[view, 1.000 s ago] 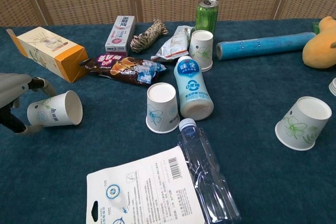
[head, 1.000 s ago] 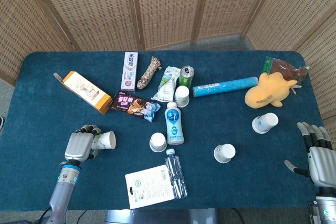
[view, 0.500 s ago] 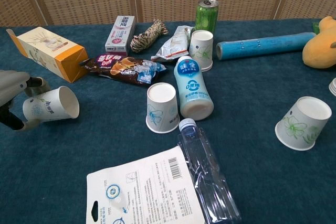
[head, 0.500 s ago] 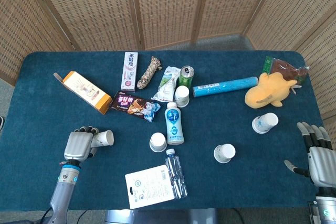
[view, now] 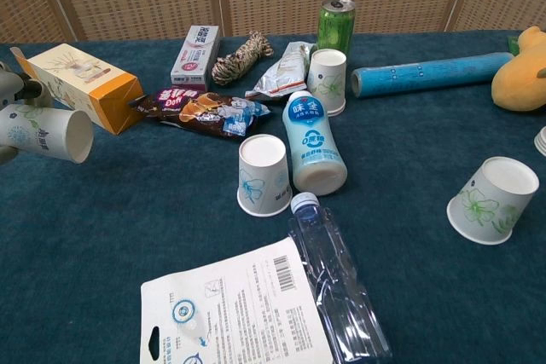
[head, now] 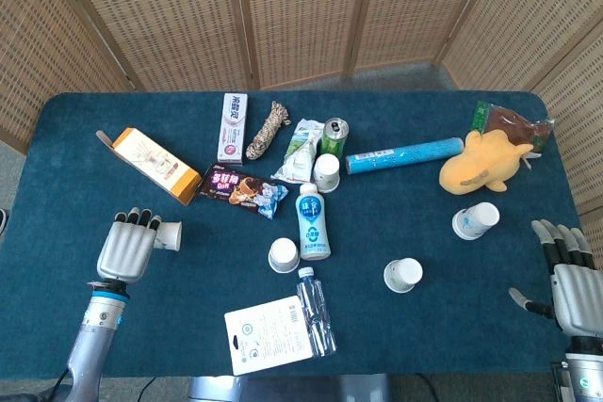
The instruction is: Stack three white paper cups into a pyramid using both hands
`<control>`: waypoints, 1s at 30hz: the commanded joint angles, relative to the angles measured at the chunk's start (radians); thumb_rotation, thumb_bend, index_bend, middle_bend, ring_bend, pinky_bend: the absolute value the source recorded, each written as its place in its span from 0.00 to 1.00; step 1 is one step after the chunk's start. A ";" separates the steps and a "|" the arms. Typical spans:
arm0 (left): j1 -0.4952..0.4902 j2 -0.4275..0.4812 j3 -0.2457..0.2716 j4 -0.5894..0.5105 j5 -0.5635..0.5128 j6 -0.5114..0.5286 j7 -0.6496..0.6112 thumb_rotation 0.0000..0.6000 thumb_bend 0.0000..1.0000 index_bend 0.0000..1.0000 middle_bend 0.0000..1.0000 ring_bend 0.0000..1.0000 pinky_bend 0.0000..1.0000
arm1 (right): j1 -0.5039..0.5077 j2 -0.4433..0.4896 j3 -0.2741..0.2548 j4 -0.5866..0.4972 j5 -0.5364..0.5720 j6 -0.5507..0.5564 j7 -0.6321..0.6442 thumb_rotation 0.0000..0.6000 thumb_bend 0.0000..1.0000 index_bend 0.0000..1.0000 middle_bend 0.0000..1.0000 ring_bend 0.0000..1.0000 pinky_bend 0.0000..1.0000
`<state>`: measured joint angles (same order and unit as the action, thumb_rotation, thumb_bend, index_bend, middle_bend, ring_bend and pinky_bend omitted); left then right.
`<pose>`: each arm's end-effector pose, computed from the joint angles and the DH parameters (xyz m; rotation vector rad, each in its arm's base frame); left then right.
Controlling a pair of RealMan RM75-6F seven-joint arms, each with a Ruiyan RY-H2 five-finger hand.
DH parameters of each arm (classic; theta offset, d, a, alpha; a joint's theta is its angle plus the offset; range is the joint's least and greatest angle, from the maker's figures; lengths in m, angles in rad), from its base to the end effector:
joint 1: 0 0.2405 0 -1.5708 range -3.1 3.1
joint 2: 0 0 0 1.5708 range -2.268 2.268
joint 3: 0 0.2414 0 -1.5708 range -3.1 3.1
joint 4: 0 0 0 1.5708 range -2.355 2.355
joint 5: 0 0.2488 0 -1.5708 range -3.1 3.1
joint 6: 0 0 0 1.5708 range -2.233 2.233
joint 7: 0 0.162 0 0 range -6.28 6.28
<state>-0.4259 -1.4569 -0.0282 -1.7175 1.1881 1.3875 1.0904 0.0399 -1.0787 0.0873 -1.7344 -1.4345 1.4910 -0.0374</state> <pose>-0.1995 0.2615 -0.0079 -1.7110 -0.4076 -0.4214 -0.3034 -0.1945 0.1271 1.2757 -0.9615 0.9046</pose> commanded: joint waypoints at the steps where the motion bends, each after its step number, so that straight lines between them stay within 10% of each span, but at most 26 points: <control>1: -0.031 0.059 0.013 -0.064 -0.044 -0.038 0.116 1.00 0.40 0.38 0.34 0.28 0.43 | 0.000 0.000 0.000 0.000 0.001 -0.001 0.000 1.00 0.00 0.00 0.00 0.00 0.00; 19: -0.199 -0.066 0.027 -0.215 -0.314 0.124 0.839 1.00 0.41 0.39 0.31 0.23 0.34 | 0.001 0.001 -0.002 0.000 -0.003 -0.003 0.006 1.00 0.00 0.00 0.00 0.00 0.00; 30: -0.271 -0.210 0.028 -0.121 -0.425 0.198 0.989 1.00 0.41 0.38 0.30 0.22 0.32 | 0.002 0.005 -0.003 0.000 -0.004 -0.006 0.018 1.00 0.00 0.00 0.00 0.00 0.00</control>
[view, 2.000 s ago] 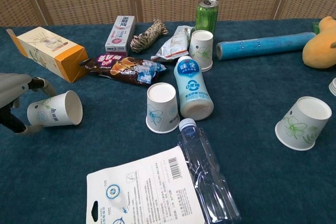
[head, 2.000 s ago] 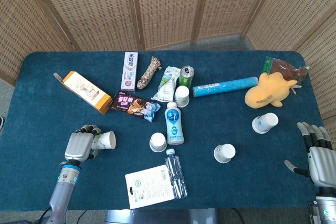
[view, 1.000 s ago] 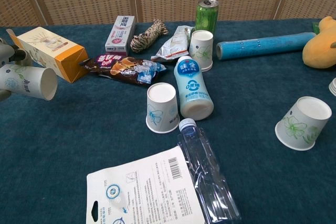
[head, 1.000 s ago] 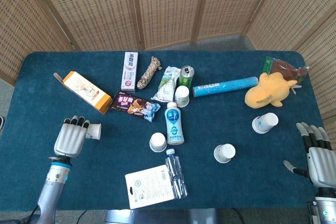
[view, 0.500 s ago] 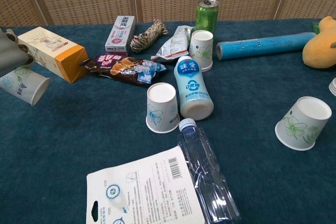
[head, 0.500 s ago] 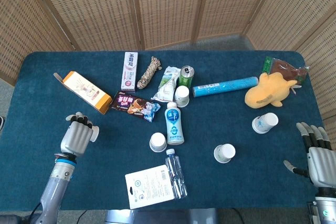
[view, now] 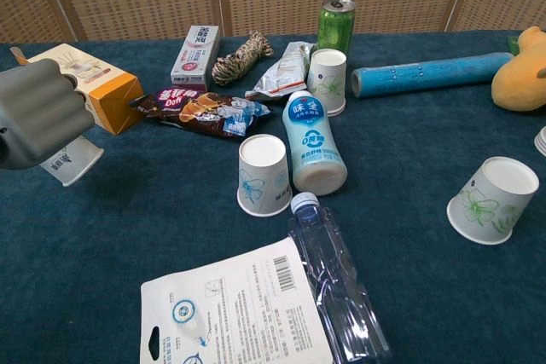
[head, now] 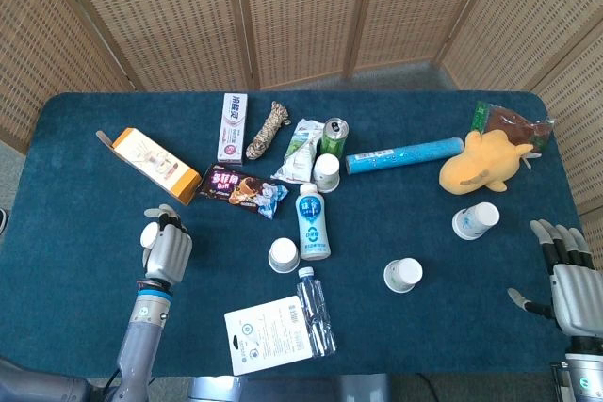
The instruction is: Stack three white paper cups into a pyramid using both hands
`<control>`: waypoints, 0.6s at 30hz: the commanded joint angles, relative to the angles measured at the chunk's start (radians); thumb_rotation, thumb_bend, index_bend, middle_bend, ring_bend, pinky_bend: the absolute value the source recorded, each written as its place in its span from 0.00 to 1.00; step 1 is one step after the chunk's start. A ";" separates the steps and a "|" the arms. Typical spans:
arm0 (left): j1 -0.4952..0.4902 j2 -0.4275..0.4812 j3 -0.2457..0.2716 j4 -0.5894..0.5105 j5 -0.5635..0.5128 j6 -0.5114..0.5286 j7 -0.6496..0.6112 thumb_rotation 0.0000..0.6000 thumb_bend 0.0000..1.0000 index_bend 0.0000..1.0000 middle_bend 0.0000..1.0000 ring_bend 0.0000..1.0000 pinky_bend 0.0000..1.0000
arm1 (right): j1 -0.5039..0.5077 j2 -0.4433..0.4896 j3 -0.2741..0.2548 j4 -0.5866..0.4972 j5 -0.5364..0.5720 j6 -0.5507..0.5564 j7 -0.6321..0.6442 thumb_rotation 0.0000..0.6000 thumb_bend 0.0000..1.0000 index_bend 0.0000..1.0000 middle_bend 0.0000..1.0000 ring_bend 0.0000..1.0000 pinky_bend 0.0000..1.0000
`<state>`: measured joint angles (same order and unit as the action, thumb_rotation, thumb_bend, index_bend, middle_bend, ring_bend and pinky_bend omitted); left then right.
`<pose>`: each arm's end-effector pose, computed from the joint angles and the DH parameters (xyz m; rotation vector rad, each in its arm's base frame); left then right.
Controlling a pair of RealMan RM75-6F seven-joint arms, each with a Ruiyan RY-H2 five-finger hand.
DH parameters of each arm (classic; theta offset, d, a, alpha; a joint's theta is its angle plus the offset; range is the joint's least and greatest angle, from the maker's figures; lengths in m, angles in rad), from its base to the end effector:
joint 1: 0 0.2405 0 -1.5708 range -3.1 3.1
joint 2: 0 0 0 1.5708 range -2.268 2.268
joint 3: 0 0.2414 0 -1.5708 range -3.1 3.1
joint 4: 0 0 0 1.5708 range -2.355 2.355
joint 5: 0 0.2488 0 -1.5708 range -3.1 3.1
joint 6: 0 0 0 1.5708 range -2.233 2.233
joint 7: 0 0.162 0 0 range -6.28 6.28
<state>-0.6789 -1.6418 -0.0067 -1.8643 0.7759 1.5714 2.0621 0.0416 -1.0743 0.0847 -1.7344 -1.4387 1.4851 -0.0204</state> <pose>-0.1301 0.2531 -0.0494 -1.8233 0.1315 0.2166 -0.3035 -0.1944 0.1269 1.2799 -0.9738 0.9131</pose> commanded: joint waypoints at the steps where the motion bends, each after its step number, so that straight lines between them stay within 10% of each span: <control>1: -0.022 -0.037 0.004 0.036 -0.021 0.019 0.019 1.00 0.41 0.38 0.30 0.22 0.32 | 0.000 0.001 0.000 0.001 0.001 -0.001 0.003 1.00 0.00 0.00 0.00 0.00 0.00; 18: -0.066 -0.123 0.008 0.121 -0.095 0.099 0.042 1.00 0.41 0.39 0.29 0.22 0.32 | 0.000 0.003 -0.001 0.000 0.001 -0.003 0.010 1.00 0.00 0.00 0.00 0.00 0.00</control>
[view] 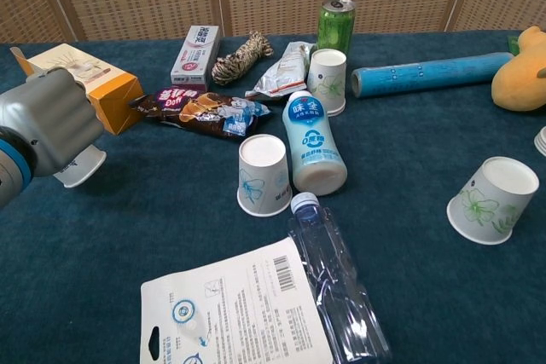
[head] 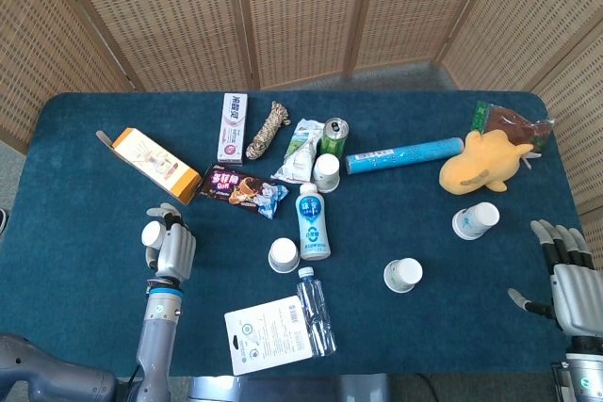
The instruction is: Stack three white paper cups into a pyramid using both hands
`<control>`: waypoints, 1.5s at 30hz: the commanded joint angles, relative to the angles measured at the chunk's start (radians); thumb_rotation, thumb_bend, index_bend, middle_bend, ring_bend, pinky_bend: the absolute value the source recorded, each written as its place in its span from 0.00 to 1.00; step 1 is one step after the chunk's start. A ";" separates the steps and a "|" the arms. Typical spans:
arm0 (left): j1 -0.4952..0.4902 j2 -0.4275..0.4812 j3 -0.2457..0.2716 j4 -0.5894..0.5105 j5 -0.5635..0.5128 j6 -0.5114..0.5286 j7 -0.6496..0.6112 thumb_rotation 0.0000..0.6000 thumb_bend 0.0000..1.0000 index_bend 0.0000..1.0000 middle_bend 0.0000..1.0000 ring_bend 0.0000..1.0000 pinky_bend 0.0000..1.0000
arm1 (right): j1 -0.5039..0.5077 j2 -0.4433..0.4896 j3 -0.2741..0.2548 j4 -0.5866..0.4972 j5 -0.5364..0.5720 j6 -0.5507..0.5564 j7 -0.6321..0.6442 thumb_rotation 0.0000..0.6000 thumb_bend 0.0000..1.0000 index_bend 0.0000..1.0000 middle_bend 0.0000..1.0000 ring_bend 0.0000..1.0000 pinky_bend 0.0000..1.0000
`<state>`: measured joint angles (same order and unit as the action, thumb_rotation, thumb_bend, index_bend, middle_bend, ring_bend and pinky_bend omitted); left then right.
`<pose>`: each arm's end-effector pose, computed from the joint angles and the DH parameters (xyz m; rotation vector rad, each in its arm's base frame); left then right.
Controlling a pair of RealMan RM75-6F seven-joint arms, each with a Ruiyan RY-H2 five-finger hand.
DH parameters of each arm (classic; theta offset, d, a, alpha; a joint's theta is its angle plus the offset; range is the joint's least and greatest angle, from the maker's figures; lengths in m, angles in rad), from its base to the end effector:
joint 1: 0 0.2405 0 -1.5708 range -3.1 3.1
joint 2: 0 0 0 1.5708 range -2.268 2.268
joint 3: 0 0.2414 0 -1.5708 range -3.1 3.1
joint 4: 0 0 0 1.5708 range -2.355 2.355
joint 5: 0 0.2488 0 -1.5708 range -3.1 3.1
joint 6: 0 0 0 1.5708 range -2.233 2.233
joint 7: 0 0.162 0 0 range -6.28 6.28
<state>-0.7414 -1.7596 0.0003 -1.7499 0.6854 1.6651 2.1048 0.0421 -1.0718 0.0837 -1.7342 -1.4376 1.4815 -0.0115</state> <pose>-0.1300 0.2573 -0.0677 -1.7658 0.1484 0.3141 -0.3041 -0.1943 0.1271 1.2792 -0.9818 0.9151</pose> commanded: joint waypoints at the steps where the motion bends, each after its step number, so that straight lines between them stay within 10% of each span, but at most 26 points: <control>1: -0.005 -0.007 0.002 0.010 -0.007 0.009 -0.003 1.00 0.41 0.38 0.28 0.21 0.32 | -0.001 0.001 0.000 0.000 0.000 0.001 0.002 1.00 0.00 0.00 0.00 0.00 0.00; 10: -0.020 0.007 0.030 0.012 0.014 -0.016 -0.057 1.00 0.40 0.00 0.00 0.00 0.26 | -0.001 0.002 -0.002 -0.003 -0.001 0.000 0.002 1.00 0.00 0.00 0.00 0.00 0.00; 21: -0.016 0.094 0.040 -0.044 0.052 -0.072 -0.214 1.00 0.40 0.00 0.00 0.00 0.23 | 0.000 0.002 -0.002 -0.001 0.002 -0.004 0.006 1.00 0.00 0.00 0.00 0.00 0.00; 34: 0.054 0.400 0.108 -0.139 0.208 -0.320 -0.757 1.00 0.35 0.00 0.00 0.00 0.04 | 0.002 -0.009 -0.006 -0.002 -0.003 -0.005 -0.024 1.00 0.00 0.00 0.00 0.00 0.00; 45: 0.115 0.480 0.124 -0.052 0.390 -0.448 -1.196 1.00 0.33 0.00 0.00 0.00 0.03 | 0.000 -0.015 -0.004 -0.001 0.002 0.002 -0.041 1.00 0.00 0.00 0.00 0.00 0.00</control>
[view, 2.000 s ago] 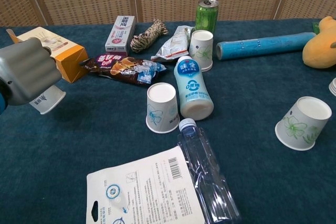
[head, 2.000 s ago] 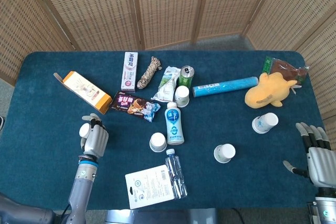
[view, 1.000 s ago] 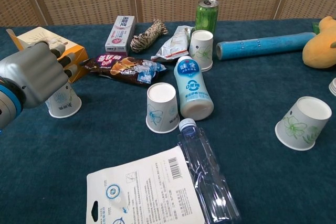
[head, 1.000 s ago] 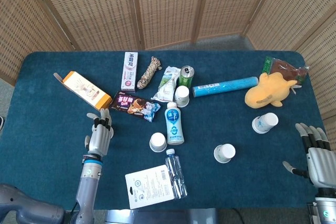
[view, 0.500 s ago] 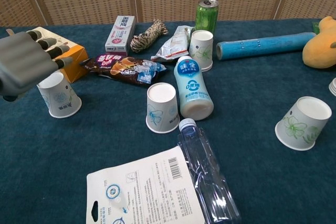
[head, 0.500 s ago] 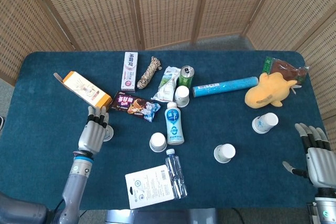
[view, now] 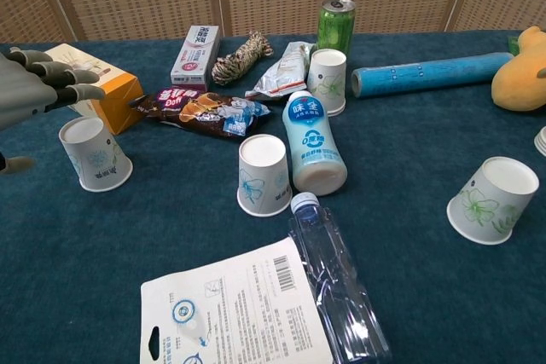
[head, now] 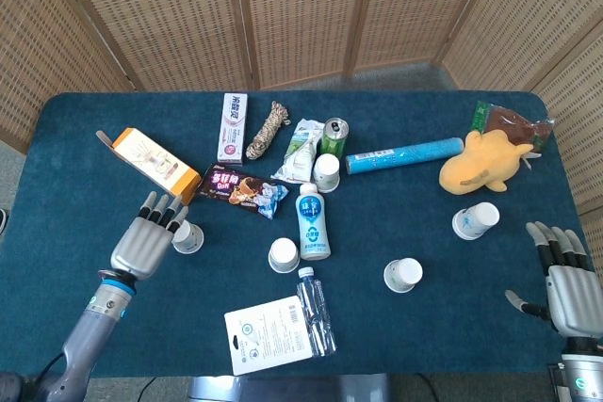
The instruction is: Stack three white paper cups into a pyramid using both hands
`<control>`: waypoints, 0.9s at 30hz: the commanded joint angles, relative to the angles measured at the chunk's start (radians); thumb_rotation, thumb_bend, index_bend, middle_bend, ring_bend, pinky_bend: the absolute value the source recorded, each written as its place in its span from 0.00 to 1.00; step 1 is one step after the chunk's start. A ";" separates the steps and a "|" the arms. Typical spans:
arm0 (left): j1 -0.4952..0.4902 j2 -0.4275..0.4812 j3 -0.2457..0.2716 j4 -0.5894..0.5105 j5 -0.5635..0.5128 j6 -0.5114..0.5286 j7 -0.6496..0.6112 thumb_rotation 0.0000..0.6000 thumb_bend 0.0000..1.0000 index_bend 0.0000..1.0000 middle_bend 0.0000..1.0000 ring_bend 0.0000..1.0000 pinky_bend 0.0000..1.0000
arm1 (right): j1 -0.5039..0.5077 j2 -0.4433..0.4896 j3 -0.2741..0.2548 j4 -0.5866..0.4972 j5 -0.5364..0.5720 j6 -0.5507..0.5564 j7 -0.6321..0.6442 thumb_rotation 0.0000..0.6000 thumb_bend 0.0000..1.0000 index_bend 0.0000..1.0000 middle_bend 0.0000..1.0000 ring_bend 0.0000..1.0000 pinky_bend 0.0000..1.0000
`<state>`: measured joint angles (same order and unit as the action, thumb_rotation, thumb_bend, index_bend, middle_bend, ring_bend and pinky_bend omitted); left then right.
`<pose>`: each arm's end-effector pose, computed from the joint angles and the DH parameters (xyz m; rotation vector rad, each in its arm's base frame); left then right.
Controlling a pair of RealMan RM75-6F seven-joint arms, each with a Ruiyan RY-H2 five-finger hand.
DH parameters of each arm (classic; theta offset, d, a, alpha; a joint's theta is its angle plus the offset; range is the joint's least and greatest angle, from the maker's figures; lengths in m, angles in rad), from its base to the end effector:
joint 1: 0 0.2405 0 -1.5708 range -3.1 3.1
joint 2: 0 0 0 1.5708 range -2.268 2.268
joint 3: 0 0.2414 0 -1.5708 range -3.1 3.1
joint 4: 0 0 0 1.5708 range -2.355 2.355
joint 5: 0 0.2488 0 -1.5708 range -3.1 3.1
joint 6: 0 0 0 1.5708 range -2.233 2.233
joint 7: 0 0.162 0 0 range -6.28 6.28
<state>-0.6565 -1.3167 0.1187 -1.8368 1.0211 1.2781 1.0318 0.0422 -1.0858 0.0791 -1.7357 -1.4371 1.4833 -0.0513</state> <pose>-0.1912 0.2673 -0.0084 -1.9384 -0.4192 -0.3530 -0.3026 -0.1932 0.1221 1.2907 -0.9677 0.8929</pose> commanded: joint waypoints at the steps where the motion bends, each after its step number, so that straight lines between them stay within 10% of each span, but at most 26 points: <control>1: 0.034 0.041 0.004 0.046 0.059 -0.073 -0.152 1.00 0.32 0.00 0.00 0.00 0.03 | 0.000 -0.001 0.001 0.002 0.002 0.000 -0.003 1.00 0.00 0.00 0.00 0.00 0.00; 27: 0.065 -0.066 -0.082 0.198 0.132 -0.157 -0.377 1.00 0.30 0.04 0.00 0.03 0.32 | 0.001 -0.004 0.003 0.007 0.007 -0.002 -0.002 1.00 0.00 0.00 0.00 0.00 0.00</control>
<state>-0.5938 -1.3731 0.0422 -1.6436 1.1571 1.1164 0.6460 0.0431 -1.0899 0.0823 -1.7284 -1.4298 1.4813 -0.0538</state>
